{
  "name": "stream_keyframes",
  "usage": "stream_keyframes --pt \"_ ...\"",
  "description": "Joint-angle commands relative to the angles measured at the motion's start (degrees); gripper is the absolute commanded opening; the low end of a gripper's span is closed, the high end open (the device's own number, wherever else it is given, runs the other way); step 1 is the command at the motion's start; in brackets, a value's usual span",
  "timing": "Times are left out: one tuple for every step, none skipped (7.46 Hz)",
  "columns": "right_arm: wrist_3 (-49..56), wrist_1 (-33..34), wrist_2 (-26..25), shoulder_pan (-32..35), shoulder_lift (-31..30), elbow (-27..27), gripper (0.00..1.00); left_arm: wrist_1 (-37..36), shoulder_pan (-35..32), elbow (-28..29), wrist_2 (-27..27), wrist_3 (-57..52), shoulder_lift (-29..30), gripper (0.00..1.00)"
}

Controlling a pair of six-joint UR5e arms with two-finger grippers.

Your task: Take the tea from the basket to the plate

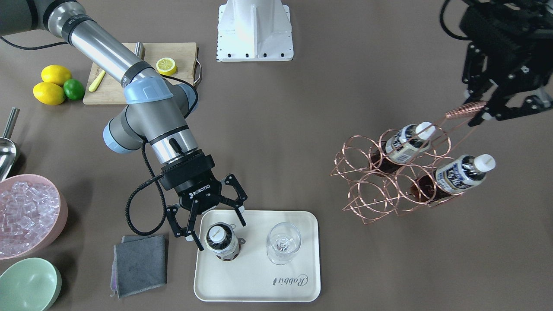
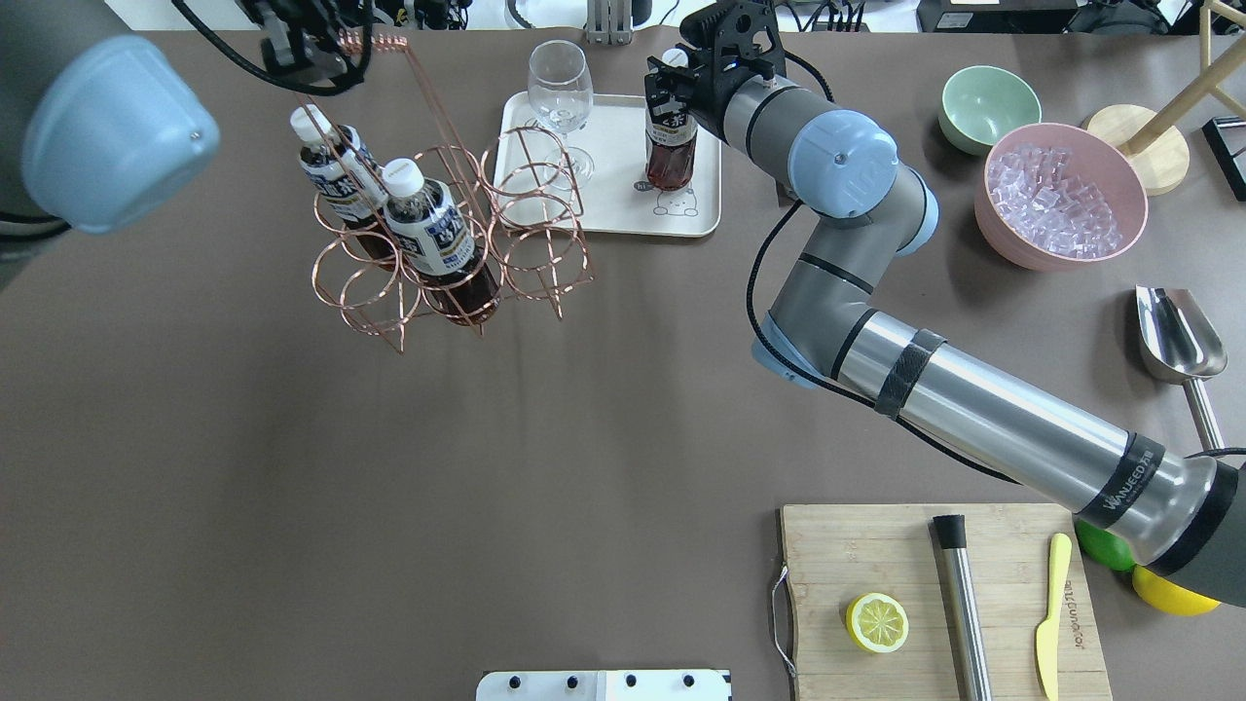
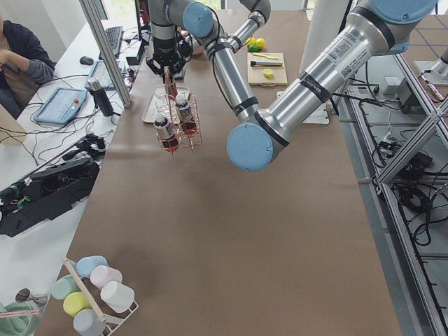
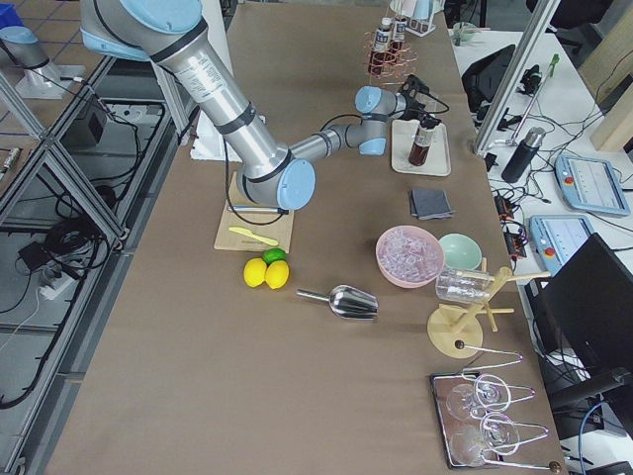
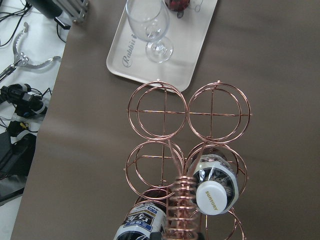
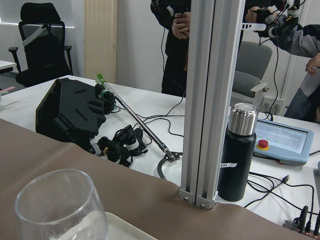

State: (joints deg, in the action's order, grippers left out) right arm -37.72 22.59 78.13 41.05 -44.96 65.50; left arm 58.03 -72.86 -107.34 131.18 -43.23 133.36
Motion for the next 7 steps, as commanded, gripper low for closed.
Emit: stream_keyframes --pt "0.0 0.5 1.2 0.6 -1.1 3.3 1.00 -0.8 -7.6 6.1 2.1 -19.3 -4.2 0.00" --pt "0.0 3.5 7.2 3.1 -3.7 7.9 1.00 -0.8 -9.8 8.9 2.1 -26.5 -5.1 0.00" --pt "-0.1 10.8 9.7 4.0 -7.6 17.5 1.00 -0.8 -11.8 11.6 2.1 -32.0 -6.4 0.00" --pt "-0.2 16.1 10.0 4.1 -12.6 26.5 1.00 -0.4 -12.4 12.8 2.1 -35.2 -8.2 0.00" --pt "-3.4 19.0 12.1 4.1 -19.7 35.1 1.00 0.4 -13.1 16.0 2.1 -38.3 -8.4 0.00" --pt "-7.5 20.6 15.6 4.5 -27.0 41.8 1.00 3.2 -13.7 19.2 2.1 -39.8 -8.6 0.00" --pt "-7.8 20.7 19.0 6.4 -34.1 44.9 1.00 8.5 -13.7 22.6 2.1 -40.4 -10.5 0.00"
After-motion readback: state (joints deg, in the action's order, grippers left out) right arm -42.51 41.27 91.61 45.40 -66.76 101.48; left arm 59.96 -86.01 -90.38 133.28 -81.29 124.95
